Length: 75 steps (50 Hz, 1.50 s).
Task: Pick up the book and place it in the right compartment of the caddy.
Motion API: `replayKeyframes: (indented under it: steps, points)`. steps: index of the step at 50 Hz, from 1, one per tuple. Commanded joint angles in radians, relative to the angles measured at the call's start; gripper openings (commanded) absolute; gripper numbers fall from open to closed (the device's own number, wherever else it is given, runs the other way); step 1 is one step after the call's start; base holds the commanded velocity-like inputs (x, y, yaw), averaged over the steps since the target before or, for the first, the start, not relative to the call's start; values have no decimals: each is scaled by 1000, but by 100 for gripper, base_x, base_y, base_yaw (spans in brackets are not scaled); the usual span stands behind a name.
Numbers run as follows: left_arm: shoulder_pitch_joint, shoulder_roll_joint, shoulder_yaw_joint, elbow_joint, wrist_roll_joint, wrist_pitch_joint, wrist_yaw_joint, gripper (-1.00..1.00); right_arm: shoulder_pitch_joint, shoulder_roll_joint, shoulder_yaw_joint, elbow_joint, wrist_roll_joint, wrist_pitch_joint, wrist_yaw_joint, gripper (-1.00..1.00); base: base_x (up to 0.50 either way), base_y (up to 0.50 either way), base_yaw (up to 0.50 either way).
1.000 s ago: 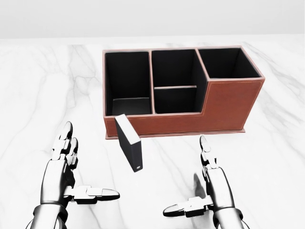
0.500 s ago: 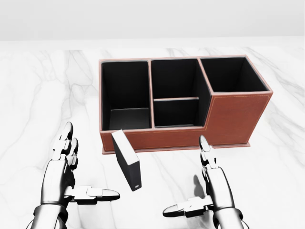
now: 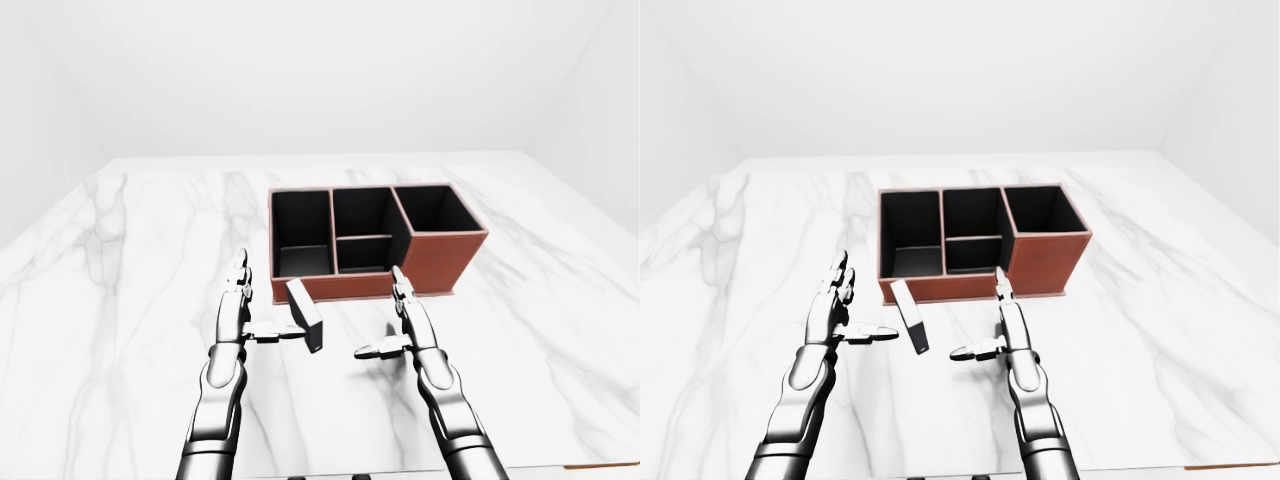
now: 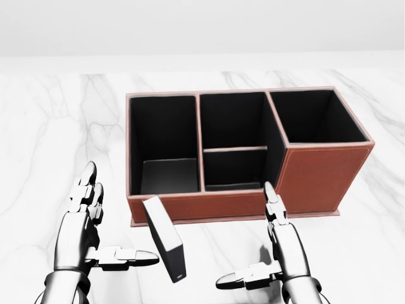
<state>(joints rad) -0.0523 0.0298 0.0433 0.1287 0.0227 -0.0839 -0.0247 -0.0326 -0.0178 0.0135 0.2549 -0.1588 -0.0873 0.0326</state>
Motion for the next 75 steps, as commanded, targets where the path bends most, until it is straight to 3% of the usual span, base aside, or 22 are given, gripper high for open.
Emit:
replayKeyframes:
  steps: [1,26,27,29,30,31,32,33,35,75]
  points:
    - [-1,0,0,4,2,-1,2,100,2,0,1,-2,0,0,2,100,18,-2,0]
    - [-2,-4,-6,-9,-10,12,1,100,18,1,11,-21,-24,0,12,100,7,0,0]
    - [1,-5,-7,-21,-10,37,3,100,19,1,12,-21,-25,0,12,100,0,0,0]
    - [-4,-6,-7,-20,-5,40,8,100,20,1,13,-23,-27,0,11,100,0,0,0]
    - [-4,-5,-8,-18,-1,29,9,100,20,2,12,-22,-27,0,11,100,0,0,0]
    - [1,-6,-8,-24,1,0,11,100,20,1,12,-21,-27,0,11,100,0,0,0]
    - [8,-9,-4,-33,-30,-3,-11,100,17,1,11,-12,-27,0,10,100,0,0,0]
    - [8,-4,-4,-40,-7,11,9,100,17,1,11,-16,-26,0,11,100,0,0,0]
    - [5,-4,-2,-28,-20,-3,-4,100,17,1,11,-11,-27,0,10,100,0,0,0]
    - [4,-4,-5,-17,-7,-3,-2,100,38,14,46,20,-69,0,-7,100,0,0,0]
